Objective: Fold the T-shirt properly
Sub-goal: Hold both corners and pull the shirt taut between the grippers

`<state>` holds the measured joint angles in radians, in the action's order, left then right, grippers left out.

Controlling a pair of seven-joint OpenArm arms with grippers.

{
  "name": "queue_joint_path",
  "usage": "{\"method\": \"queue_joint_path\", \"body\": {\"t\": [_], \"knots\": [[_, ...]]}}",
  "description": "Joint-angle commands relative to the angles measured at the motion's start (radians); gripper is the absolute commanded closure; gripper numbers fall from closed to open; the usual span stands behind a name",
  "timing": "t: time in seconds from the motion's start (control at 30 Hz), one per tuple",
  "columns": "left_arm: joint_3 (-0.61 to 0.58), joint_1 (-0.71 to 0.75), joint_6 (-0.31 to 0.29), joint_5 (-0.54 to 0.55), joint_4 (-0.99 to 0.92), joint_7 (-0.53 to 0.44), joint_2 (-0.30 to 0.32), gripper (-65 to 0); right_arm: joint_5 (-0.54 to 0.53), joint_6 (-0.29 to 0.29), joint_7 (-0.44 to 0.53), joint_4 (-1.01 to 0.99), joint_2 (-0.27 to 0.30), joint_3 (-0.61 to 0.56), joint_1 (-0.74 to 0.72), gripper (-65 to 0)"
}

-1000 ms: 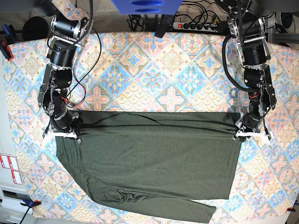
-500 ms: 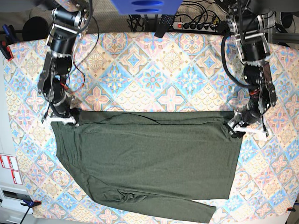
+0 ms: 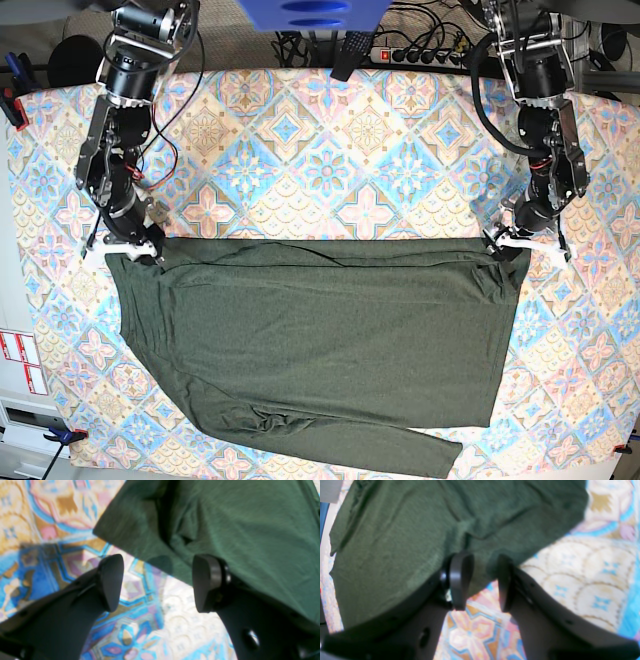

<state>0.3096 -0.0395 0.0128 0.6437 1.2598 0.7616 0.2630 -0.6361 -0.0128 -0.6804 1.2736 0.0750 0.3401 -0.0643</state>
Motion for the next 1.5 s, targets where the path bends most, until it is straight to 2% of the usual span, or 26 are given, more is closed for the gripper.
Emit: {"method": "queue_joint_path", "body": {"t": [0.0, 0.4, 0.57, 0.6, 0.67, 0.77, 0.83, 1.13, 1.3, 1.47], "knots": [[0.004, -0.024, -0.006, 0.005, 0.004, -0.037, 0.014, -43.4, -0.011, 0.010, 0.015, 0.018, 0.010, -0.003, -0.016, -20.0], [-0.005, -0.139, -0.006, 0.005, -0.259, -0.115, 0.009, -42.9, -0.009, 0.010, 0.015, 0.015, 0.010, -0.005, -0.016, -20.0], [-0.005, -0.165, -0.009, 0.008, -0.274, -0.113, -0.020, -41.8, -0.009, 0.010, 0.015, 0.011, 0.010, 0.000, -0.016, -20.0], [-0.005, -0.173, -0.009, 0.009, -0.274, -0.110, -0.023, -39.6, -0.009, 0.010, 0.015, 0.010, 0.010, 0.000, -0.016, -20.0], [-0.005, -0.179, -0.010, 0.009, -0.274, -0.109, -0.035, -30.0, -0.009, 0.010, 0.015, 0.007, 0.010, 0.001, -0.016, -20.0], [-0.005, -0.195, -0.010, 0.009, -0.274, -0.107, -0.038, -9.7, -0.009, 0.010, 0.015, 0.005, 0.010, 0.015, -0.013, -20.0], [-0.005, -0.199, -0.010, 0.009, -0.274, -0.107, -0.038, 0.0, -0.009, 0.010, 0.015, 0.005, 0.010, 0.047, -0.007, -20.0], [-0.005, -0.201, -0.010, 0.009, -0.274, -0.107, -0.038, 0.0, -0.012, 0.006, 0.015, -0.070, 0.010, 0.113, -0.009, -20.6], [-0.005, -0.199, -0.010, 0.009, -0.274, -0.109, -0.038, 0.0, -0.014, 0.006, 0.015, -0.159, 0.010, 0.169, -0.009, -26.1], [-0.005, -0.199, -0.010, 0.009, -0.274, -0.109, -0.035, 0.0, -0.014, 0.006, 0.017, -0.216, 0.010, 0.198, -0.012, -27.2]]}}
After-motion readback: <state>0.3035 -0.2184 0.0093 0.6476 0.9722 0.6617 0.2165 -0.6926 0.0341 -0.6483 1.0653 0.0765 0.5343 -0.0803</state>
